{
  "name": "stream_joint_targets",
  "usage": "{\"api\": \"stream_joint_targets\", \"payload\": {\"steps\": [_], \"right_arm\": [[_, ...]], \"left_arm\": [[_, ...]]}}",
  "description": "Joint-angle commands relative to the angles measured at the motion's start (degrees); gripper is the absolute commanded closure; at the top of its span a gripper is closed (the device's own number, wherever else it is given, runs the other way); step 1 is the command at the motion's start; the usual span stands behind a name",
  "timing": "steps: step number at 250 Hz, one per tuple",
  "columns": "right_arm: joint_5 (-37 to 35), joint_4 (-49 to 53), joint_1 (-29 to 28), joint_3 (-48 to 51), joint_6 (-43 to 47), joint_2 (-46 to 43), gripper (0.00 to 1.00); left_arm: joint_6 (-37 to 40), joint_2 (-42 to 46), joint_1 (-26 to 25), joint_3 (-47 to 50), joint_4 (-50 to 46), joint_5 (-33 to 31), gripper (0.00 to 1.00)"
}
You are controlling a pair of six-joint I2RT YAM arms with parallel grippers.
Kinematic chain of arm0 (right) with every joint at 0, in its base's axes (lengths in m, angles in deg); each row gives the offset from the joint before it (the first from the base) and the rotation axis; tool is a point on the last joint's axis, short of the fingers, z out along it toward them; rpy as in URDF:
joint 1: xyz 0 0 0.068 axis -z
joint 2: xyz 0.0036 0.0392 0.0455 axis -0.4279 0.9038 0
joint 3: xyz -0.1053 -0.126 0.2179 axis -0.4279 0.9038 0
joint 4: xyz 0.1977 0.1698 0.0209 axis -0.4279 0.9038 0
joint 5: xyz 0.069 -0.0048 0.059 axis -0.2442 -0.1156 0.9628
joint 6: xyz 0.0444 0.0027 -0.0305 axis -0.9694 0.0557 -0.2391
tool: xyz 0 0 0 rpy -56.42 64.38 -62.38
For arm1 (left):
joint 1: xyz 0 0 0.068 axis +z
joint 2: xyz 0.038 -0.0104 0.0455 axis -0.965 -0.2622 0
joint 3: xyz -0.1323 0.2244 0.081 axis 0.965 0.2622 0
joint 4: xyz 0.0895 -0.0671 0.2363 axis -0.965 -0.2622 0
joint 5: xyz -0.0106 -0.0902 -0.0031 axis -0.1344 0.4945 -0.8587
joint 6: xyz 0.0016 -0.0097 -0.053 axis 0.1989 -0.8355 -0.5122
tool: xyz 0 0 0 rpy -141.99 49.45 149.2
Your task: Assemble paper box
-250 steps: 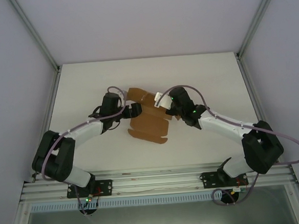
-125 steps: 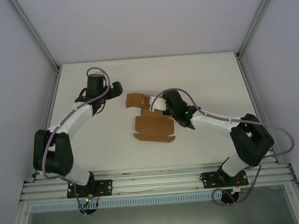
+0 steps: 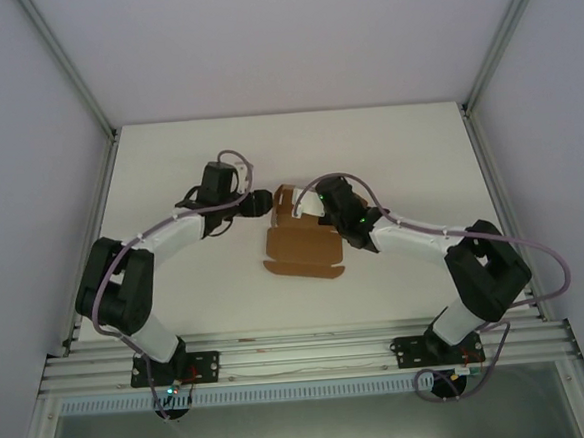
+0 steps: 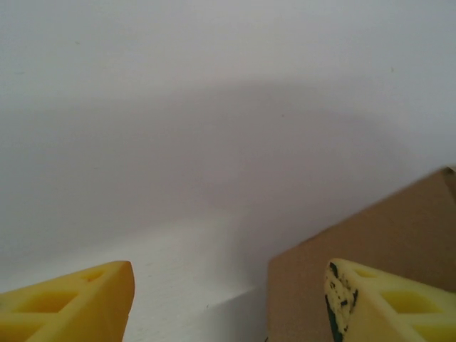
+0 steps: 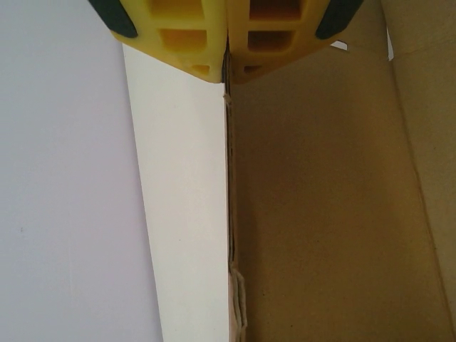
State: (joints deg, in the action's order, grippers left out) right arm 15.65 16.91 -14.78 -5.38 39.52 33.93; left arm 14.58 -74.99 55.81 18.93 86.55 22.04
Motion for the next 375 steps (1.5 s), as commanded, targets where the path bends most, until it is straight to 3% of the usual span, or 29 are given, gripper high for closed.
{"api": "stream_joint_targets", "payload": {"steps": [1,64,168,217,278,330,375], "right_arm": [[-1.8,0.2,-0.6,-1.5,0.6,0.5,1.00],[-6.0,-6.2,-0.8,0.7,5.4,1.9,1.00],[-8.5,-11.7,-2.8,2.7,12.5,2.1,1.00],[-8.1,-11.4,-2.9,1.8,12.5,2.6,1.00],[-6.7,-18.7,-3.2,6.5,14.4,4.7,1.00],[-10.4,-22.9,-5.5,9.7,15.0,6.0,1.00],[-13.7,-28.3,-6.3,11.1,14.8,7.8,1.00]], "left_arm": [[3.7,1.5,-2.4,3.5,5.7,-1.6,0.32],[2.8,0.7,-4.1,10.3,18.5,-5.7,0.32],[4.8,-0.2,-4.7,13.6,28.4,-3.0,0.31],[5.0,-2.1,-4.7,12.0,29.4,-2.0,0.30],[5.8,-3.8,-5.5,14.1,31.7,-2.8,0.30],[7.0,-4.2,-7.8,16.8,32.3,-8.2,0.30],[8.0,-2.7,-9.3,18.0,32.5,-7.8,0.30]]}}
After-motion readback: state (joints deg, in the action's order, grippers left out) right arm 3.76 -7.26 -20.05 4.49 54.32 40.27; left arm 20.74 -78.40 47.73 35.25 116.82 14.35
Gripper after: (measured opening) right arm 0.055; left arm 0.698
